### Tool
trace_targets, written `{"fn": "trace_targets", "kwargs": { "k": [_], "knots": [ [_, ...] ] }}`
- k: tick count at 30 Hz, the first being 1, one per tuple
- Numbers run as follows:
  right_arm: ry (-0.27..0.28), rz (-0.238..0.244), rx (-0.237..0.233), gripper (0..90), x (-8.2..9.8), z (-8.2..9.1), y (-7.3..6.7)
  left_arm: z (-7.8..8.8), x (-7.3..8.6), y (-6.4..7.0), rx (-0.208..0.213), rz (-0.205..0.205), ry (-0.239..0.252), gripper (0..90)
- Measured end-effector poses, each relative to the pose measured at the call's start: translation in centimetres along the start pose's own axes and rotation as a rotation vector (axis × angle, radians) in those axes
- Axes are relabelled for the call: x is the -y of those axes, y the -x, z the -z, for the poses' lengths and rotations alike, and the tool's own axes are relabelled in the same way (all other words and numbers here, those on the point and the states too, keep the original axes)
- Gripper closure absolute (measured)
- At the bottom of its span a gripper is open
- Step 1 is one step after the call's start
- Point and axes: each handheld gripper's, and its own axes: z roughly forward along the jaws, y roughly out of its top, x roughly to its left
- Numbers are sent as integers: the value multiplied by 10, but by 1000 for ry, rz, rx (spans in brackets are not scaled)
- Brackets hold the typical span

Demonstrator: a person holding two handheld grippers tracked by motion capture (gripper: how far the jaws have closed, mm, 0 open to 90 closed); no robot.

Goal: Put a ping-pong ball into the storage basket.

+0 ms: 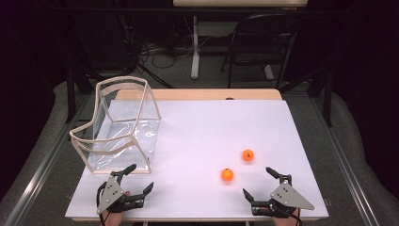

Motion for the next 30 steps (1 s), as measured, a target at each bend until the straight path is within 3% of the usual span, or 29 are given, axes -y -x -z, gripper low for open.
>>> {"fn": "trace_targets", "kwargs": {
  "k": [15, 30],
  "knots": [
    [-36, -19, -2, 1, 1, -3, 3, -2, -1, 1, 14, -4, -1, 160],
    [-148, -27, -14, 2, -7, -12, -3, -3, -1, 2, 30, -14, -6, 160]
  ]
}}
